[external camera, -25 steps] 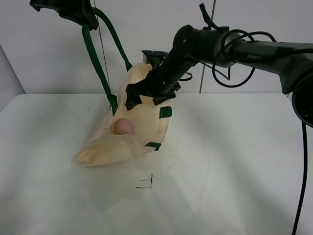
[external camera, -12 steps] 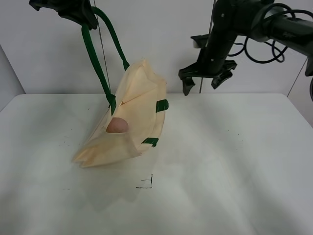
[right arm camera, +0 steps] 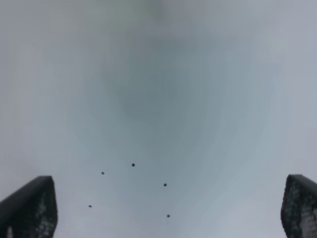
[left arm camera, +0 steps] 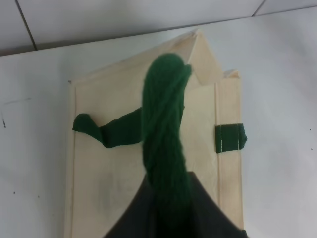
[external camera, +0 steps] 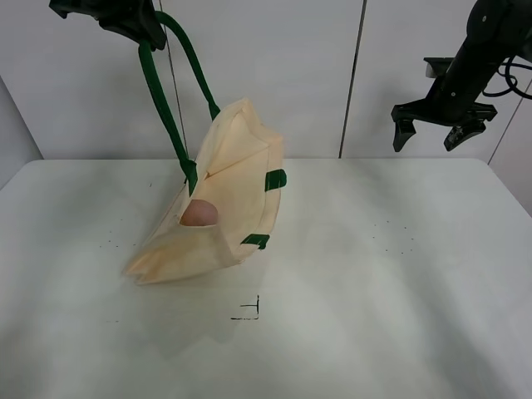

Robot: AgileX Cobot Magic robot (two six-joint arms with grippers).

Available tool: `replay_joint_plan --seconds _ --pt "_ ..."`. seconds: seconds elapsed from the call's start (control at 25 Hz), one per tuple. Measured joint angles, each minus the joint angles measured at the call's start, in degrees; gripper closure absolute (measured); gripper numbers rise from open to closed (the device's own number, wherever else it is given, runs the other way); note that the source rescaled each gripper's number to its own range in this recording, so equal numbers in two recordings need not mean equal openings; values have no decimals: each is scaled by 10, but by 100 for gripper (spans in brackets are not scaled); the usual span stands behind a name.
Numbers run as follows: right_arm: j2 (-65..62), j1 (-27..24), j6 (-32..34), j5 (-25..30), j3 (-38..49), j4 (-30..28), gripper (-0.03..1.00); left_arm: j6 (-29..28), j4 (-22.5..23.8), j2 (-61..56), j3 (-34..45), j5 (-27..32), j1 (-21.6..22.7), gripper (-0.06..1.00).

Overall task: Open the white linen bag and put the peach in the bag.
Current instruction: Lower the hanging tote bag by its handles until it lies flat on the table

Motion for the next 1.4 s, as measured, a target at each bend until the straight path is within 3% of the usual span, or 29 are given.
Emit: replay_joint_plan --seconds 0.36,0.6,1.04,1.24,1.4 --pt "-65 12 -8 0 47 4 -3 0 0 0 0 0 0 94" --pt "-222 12 -8 -1 266 4 -3 0 0 0 0 0 0 94" --pt "-692 12 -8 -21 735 3 -3 0 0 0 0 0 0 94" --pt "-918 12 -12 -74 861 1 -3 0 0 0 0 0 0 94" --pt "-1085 12 -14 -98 905 -2 -3 0 0 0 0 0 0 94"
